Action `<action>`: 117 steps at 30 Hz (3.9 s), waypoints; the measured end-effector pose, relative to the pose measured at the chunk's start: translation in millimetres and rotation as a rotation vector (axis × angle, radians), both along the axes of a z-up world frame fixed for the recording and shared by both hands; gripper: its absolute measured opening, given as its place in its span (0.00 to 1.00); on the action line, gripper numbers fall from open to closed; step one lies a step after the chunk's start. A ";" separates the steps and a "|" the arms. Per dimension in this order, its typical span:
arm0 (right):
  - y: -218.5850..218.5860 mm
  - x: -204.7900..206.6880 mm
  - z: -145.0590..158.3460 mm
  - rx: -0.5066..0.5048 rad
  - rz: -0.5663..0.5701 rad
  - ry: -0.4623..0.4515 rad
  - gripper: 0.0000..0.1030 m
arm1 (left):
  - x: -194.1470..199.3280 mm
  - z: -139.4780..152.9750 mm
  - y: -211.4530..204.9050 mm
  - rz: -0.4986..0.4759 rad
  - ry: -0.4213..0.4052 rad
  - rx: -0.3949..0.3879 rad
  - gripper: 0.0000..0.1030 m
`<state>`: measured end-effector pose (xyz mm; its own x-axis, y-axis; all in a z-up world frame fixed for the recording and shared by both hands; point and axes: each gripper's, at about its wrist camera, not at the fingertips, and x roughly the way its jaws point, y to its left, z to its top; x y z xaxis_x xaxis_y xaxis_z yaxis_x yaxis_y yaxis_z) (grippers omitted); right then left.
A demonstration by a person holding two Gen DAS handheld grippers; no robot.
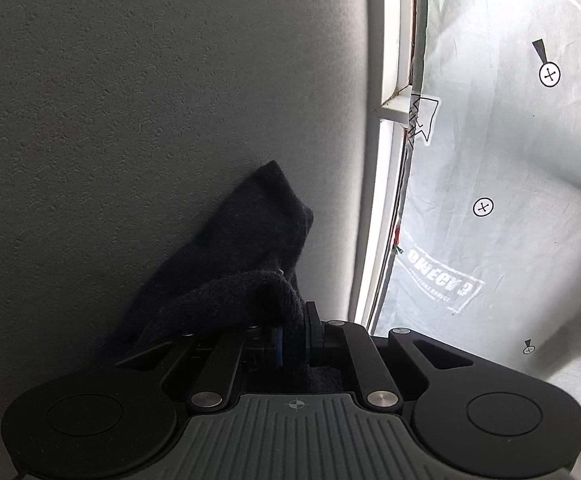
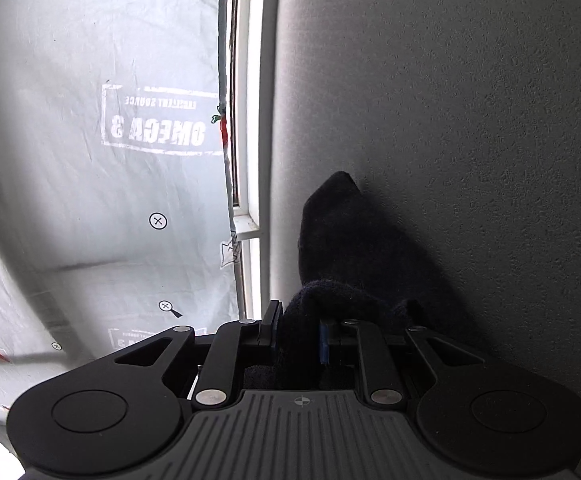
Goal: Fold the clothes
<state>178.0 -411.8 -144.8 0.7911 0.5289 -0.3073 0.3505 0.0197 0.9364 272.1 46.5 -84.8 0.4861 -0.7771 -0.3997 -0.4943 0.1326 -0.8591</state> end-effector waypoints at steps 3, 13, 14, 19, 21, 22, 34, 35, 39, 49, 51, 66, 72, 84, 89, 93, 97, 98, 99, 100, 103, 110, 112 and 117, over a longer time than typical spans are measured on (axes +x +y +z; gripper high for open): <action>-3.9 10.2 5.5 -0.003 0.008 0.009 0.24 | 14.0 5.9 -5.1 -0.023 -0.013 0.032 0.15; -17.3 21.1 0.3 0.157 -0.058 0.020 0.48 | 31.2 0.1 -5.8 -0.023 -0.005 -0.029 0.44; -20.0 20.9 0.6 0.161 -0.071 0.018 0.48 | 31.5 -0.8 -5.0 -0.019 -0.011 -0.043 0.50; -29.2 23.0 9.4 0.111 -0.074 -0.015 0.48 | 38.1 2.2 3.2 0.015 -0.047 -0.032 0.56; -31.7 23.5 20.9 0.034 -0.056 -0.037 0.48 | 41.6 9.3 10.5 0.031 -0.081 -0.015 0.58; -32.4 23.4 28.7 -0.024 -0.043 -0.049 0.48 | 43.4 12.4 13.3 0.036 -0.096 -0.004 0.58; 100.8 -12.0 113.1 -1.335 0.296 -0.305 0.47 | -40.6 105.6 -94.9 -0.348 -0.595 0.661 0.63; 109.7 -12.6 110.4 -1.375 0.332 -0.310 0.46 | -47.3 107.8 -104.2 -0.372 -0.612 0.718 0.62; 127.2 -7.4 103.6 -1.329 0.414 -0.256 0.45 | -65.8 101.8 -133.7 -0.455 -0.658 0.959 0.54; 105.6 13.9 90.7 -1.207 0.349 -0.163 0.44 | -25.0 114.2 -119.8 -0.461 -0.709 1.162 0.63; 95.4 7.9 89.5 -1.154 0.333 -0.153 0.44 | -16.0 117.2 -116.3 -0.495 -0.709 1.147 0.73; 92.3 2.3 84.2 -1.137 0.314 -0.144 0.44 | -13.6 116.6 -134.4 -0.475 -0.661 1.270 0.09; 89.7 6.0 83.0 -1.120 0.308 -0.143 0.44 | -1.4 136.2 -111.0 -0.427 -0.630 1.125 0.09; 86.7 8.5 82.5 -1.108 0.287 -0.113 0.44 | 23.5 110.7 -105.2 -0.430 -0.560 1.204 0.02; 80.2 6.0 86.9 -1.090 0.262 -0.112 0.44 | 38.2 91.8 -87.0 -0.403 -0.451 1.148 0.03; 69.0 -10.1 104.4 -1.131 0.162 -0.130 0.48 | 10.9 134.8 -72.9 -0.298 -0.509 1.171 0.06; 85.8 -26.6 118.1 -1.268 0.212 -0.155 0.48 | -38.7 166.1 -101.9 -0.352 -0.636 1.156 0.24; 99.6 -32.6 119.4 -1.326 0.261 -0.185 0.48 | -52.5 168.4 -113.4 -0.384 -0.679 1.181 0.37; 112.5 -38.1 120.5 -1.380 0.307 -0.214 0.48 | -74.4 166.3 -132.5 -0.431 -0.755 1.219 0.43; 120.8 -41.3 120.1 -1.412 0.335 -0.238 0.48 | -85.6 159.0 -146.4 -0.480 -0.784 1.232 0.44; 138.3 -46.6 109.0 -1.443 0.399 -0.242 0.48 | -102.4 134.5 -174.9 -0.610 -0.791 1.233 0.43; 109.2 -58.2 88.0 -1.360 0.328 -0.191 0.48 | -86.2 90.9 -151.1 -0.547 -0.655 1.110 0.45; 104.6 -59.1 87.1 -1.370 0.325 -0.191 0.48 | -84.1 89.2 -144.9 -0.538 -0.647 1.092 0.45; 91.3 -67.9 95.3 -1.370 0.312 -0.170 0.52 | -85.7 99.8 -137.8 -0.527 -0.635 1.071 0.60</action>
